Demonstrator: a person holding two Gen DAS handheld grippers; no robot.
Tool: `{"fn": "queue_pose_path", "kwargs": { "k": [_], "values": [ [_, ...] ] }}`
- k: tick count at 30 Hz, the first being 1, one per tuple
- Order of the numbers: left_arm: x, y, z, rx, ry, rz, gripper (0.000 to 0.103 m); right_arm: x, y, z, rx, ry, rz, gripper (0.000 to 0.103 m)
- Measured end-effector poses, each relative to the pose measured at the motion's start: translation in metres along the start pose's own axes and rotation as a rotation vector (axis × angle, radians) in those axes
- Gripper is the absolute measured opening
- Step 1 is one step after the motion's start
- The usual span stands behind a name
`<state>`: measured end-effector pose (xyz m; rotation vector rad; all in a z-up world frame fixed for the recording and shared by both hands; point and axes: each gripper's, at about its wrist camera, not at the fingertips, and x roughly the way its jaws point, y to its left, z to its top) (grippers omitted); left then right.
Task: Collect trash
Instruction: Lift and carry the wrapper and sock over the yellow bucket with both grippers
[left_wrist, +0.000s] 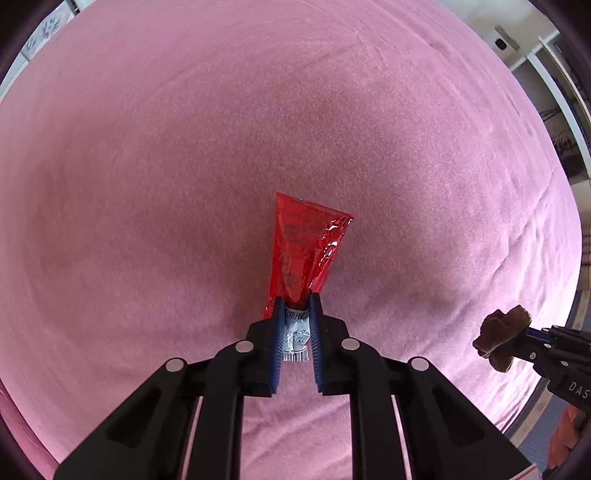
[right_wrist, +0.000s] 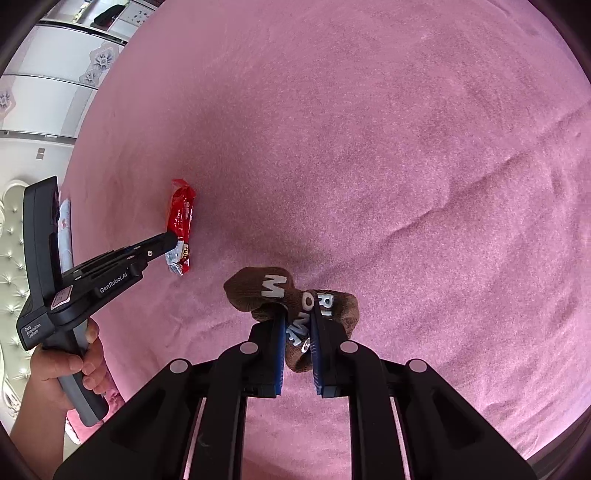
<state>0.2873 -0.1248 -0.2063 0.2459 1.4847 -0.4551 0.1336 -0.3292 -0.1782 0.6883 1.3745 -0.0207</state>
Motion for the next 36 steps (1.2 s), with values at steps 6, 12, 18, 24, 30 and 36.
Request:
{"fn": "queue_pose_path", "kwargs": {
  "k": [6,12,18,24,30,36],
  "values": [
    [-0.021,0.002,-0.029,-0.103,-0.022,-0.099,0.012,-0.023,-0.013,-0.011,0.005,-0.022,0.013,0.012],
    [-0.053,-0.027,-0.071,-0.124,-0.061,-0.173,0.012,-0.052,-0.028,-0.037,-0.005,-0.047,0.02,0.012],
    [-0.085,-0.039,-0.113,-0.107,-0.078,-0.229,0.012,-0.083,-0.038,-0.074,-0.003,-0.089,0.02,0.012],
    [-0.102,-0.076,-0.163,-0.068,-0.092,-0.282,0.012,-0.096,-0.044,-0.142,0.029,-0.143,0.023,0.012],
    [-0.107,-0.132,-0.208,0.01,-0.081,-0.318,0.012,-0.119,-0.071,-0.186,0.084,-0.21,0.01,0.012],
    [-0.105,-0.2,-0.235,0.126,-0.047,-0.334,0.012,-0.145,-0.118,-0.223,0.175,-0.27,0.002,0.012]
  ]
}}
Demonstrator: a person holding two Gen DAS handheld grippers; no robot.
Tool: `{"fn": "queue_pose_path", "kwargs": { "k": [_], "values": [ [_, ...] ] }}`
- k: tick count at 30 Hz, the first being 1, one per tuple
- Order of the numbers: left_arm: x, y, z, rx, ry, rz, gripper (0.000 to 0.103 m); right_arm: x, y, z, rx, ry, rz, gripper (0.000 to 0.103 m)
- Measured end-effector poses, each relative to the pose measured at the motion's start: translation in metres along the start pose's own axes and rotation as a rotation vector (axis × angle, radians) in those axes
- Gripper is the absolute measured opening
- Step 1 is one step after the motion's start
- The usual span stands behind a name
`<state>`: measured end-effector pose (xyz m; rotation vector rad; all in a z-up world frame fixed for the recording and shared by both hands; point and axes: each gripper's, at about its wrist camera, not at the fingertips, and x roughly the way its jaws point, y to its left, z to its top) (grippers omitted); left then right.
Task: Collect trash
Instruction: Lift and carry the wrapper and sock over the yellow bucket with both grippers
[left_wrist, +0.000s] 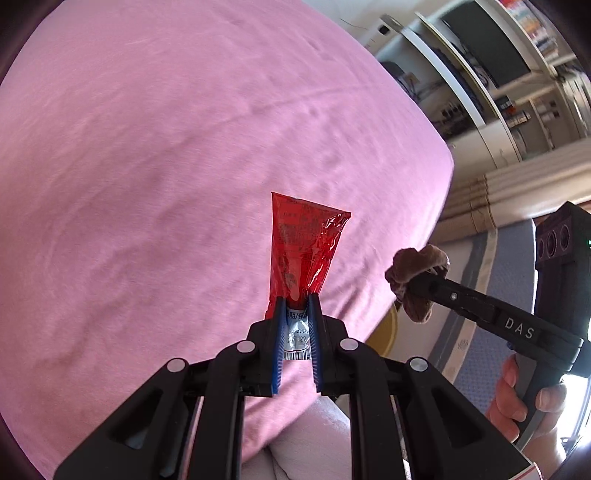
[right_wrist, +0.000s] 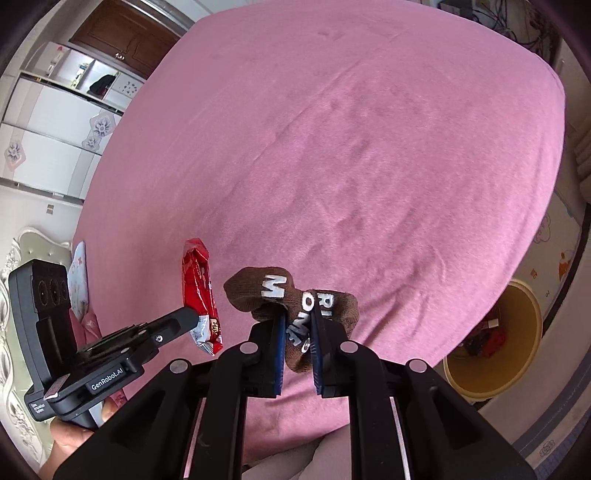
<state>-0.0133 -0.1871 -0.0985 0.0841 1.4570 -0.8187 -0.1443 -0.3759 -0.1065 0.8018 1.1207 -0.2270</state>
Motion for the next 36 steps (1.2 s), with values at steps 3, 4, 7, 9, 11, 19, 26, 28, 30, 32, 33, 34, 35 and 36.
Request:
{"fn": "queue_pose_path", "kwargs": {
  "k": [3,4,7,9,11,19,26,28,30,32,33,34,35,36],
  "values": [
    [0.015,-0.037,-0.008,0.054,0.033,-0.012,0.012,-0.015,-0.027,-0.007,0.049,-0.015,-0.009,0.012],
    [0.019,-0.045,-0.009,0.065,0.041,-0.016,0.012,-0.021,-0.038,-0.01,0.063,-0.018,-0.011,0.012],
    [0.038,-0.081,-0.015,0.106,0.076,-0.023,0.012,-0.034,-0.068,-0.019,0.101,-0.025,-0.024,0.012],
    [0.053,-0.106,-0.02,0.127,0.101,-0.03,0.012,-0.045,-0.092,-0.026,0.13,-0.024,-0.038,0.012],
    [0.067,-0.126,-0.024,0.14,0.127,-0.043,0.012,-0.055,-0.113,-0.032,0.154,-0.028,-0.053,0.012],
    [0.132,-0.209,-0.051,0.229,0.239,-0.059,0.012,-0.083,-0.205,-0.065,0.275,-0.019,-0.102,0.012],
    [0.184,-0.253,-0.076,0.267,0.341,-0.06,0.013,-0.086,-0.257,-0.093,0.374,0.01,-0.121,0.012],
    [0.197,-0.26,-0.082,0.274,0.371,-0.06,0.013,-0.083,-0.267,-0.099,0.384,0.019,-0.138,0.012],
    [0.209,-0.266,-0.086,0.283,0.394,-0.053,0.013,-0.08,-0.278,-0.105,0.405,0.028,-0.134,0.012],
    [0.219,-0.272,-0.089,0.286,0.411,-0.047,0.013,-0.079,-0.285,-0.109,0.421,0.032,-0.125,0.012],
    [0.222,-0.275,-0.089,0.288,0.415,-0.046,0.013,-0.079,-0.288,-0.111,0.425,0.033,-0.125,0.012],
    [0.225,-0.277,-0.09,0.29,0.419,-0.045,0.013,-0.079,-0.29,-0.111,0.428,0.034,-0.123,0.013],
    [0.228,-0.277,-0.09,0.29,0.425,-0.047,0.013,-0.079,-0.292,-0.112,0.432,0.035,-0.119,0.013],
    [0.229,-0.278,-0.09,0.291,0.429,-0.05,0.013,-0.079,-0.294,-0.113,0.437,0.036,-0.112,0.016]
  ]
}}
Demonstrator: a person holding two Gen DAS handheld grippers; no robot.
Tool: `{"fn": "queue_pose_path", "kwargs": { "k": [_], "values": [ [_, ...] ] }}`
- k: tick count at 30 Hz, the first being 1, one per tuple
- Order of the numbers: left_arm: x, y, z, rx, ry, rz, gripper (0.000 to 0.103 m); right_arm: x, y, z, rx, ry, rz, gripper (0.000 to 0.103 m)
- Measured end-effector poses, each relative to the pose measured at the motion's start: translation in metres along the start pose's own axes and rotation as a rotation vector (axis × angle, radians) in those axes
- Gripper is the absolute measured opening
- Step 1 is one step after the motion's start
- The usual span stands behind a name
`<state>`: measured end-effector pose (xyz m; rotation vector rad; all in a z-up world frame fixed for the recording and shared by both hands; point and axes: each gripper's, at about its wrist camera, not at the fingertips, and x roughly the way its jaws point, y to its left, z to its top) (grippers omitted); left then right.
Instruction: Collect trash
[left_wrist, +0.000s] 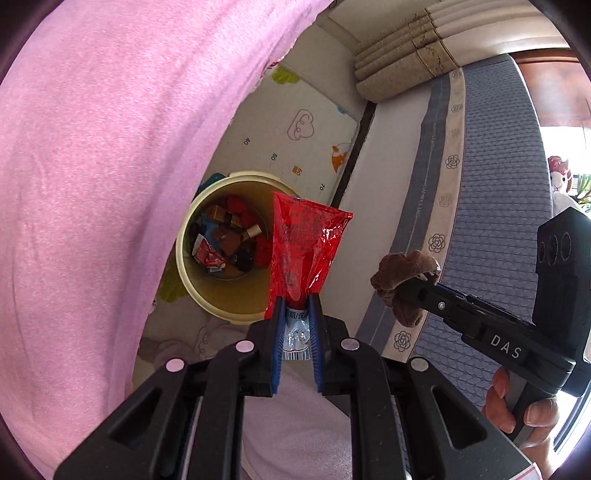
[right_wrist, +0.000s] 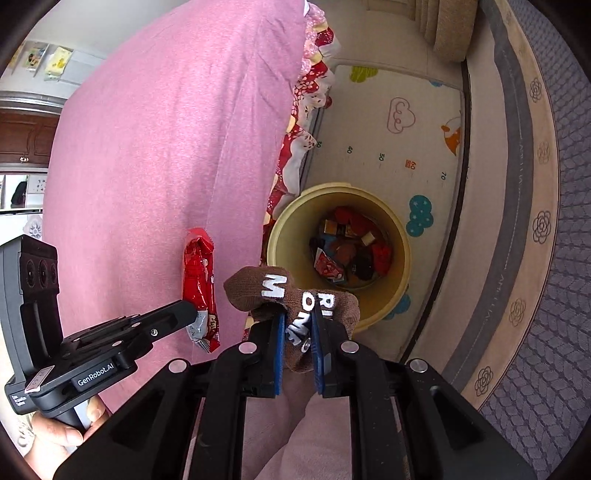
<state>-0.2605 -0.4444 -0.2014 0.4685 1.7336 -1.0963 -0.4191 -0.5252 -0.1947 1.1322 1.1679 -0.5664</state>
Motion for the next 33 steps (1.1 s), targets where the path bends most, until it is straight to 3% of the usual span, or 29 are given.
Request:
{"fn": "queue_pose_path", "kwargs": {
  "k": [2,3,4,5,6,7,15,33],
  "values": [
    [0.003,-0.002,0.003,0.012,0.012,-0.01,0.016,0.005,-0.007,0.003,0.009,-0.001,-0.001,0.021],
    [0.005,-0.001,0.004,0.017,0.02,-0.007,0.019,0.005,-0.01,0.003,0.014,0.0,0.0,0.033],
    [0.006,-0.001,0.005,0.014,0.028,0.002,0.031,0.005,-0.012,0.004,0.021,0.001,0.006,0.041],
    [0.008,0.001,0.005,0.01,0.033,0.006,0.056,0.006,-0.015,0.005,0.024,0.002,0.006,0.041],
    [0.009,0.002,0.006,0.007,0.038,0.015,0.066,0.006,-0.017,0.005,0.025,0.002,0.0,0.041],
    [0.009,0.003,0.005,0.003,0.035,0.026,0.07,0.007,-0.019,0.006,0.025,0.002,-0.01,0.041],
    [0.018,0.007,0.002,-0.003,0.063,0.046,0.07,0.005,-0.031,0.005,0.041,-0.001,-0.03,0.041],
    [-0.02,0.019,-0.006,-0.026,-0.022,0.017,0.07,-0.01,0.006,-0.006,-0.042,-0.012,-0.05,0.041]
  ]
}}
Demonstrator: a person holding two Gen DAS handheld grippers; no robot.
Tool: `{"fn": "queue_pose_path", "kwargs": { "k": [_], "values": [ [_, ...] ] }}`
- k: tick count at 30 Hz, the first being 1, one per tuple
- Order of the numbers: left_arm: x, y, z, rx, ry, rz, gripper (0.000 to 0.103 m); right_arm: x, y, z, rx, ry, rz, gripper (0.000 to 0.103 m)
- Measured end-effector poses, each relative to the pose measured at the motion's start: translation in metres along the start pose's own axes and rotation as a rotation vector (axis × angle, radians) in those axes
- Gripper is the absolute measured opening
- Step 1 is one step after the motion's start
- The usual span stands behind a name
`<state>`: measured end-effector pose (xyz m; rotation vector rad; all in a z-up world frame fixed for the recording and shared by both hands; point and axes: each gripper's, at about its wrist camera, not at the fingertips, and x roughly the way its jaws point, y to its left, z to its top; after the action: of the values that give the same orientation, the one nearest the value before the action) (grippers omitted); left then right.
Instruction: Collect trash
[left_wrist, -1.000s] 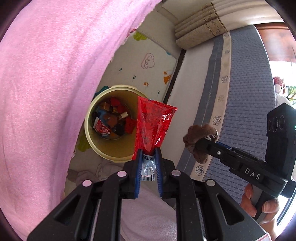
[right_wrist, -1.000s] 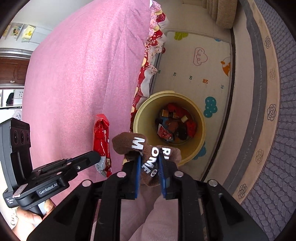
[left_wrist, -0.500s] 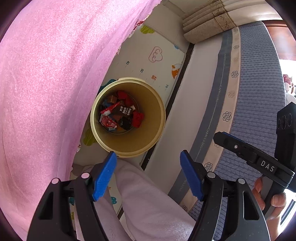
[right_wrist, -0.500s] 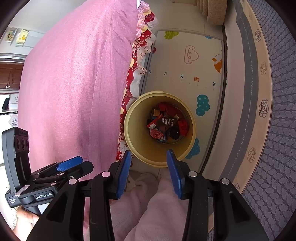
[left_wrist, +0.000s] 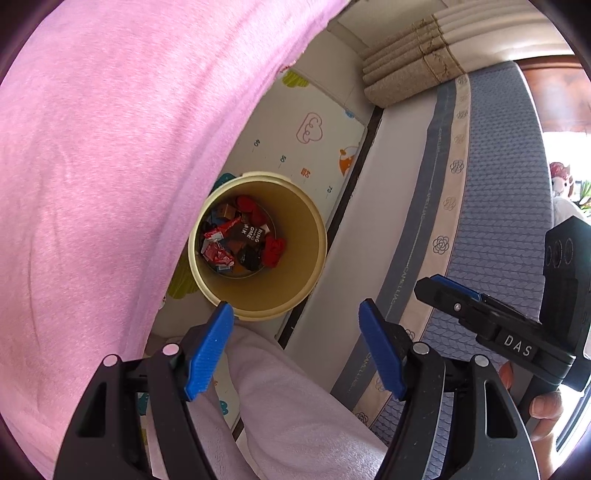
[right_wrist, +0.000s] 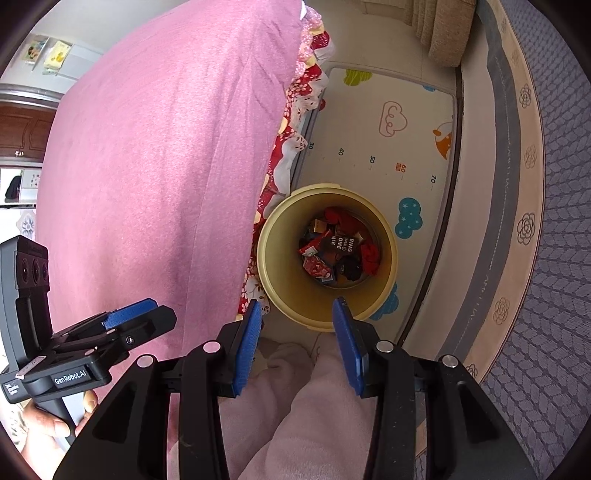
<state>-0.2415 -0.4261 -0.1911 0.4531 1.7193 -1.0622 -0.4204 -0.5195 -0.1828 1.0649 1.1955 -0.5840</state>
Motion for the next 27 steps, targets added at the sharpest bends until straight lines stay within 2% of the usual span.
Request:
{"fn": "queue_pose_path", "kwargs": {
  "k": [7,13,18,27],
  "values": [
    [-0.04,0.029,-0.015,-0.043,-0.066,-0.018,0.07,-0.011,0.05,-0.005,-0.086,0.0,-0.021,0.041],
    [-0.09,0.076,-0.04,-0.122,-0.163,-0.013,0.071,-0.012,0.122,-0.015,-0.241,0.01,-0.042,0.041],
    [-0.136,0.121,-0.073,-0.189,-0.255,0.026,0.073,-0.004,0.192,-0.032,-0.394,0.026,-0.05,0.041],
    [-0.206,0.208,-0.153,-0.36,-0.405,0.094,0.075,0.019,0.324,-0.079,-0.672,0.056,-0.039,0.041]
  ]
}}
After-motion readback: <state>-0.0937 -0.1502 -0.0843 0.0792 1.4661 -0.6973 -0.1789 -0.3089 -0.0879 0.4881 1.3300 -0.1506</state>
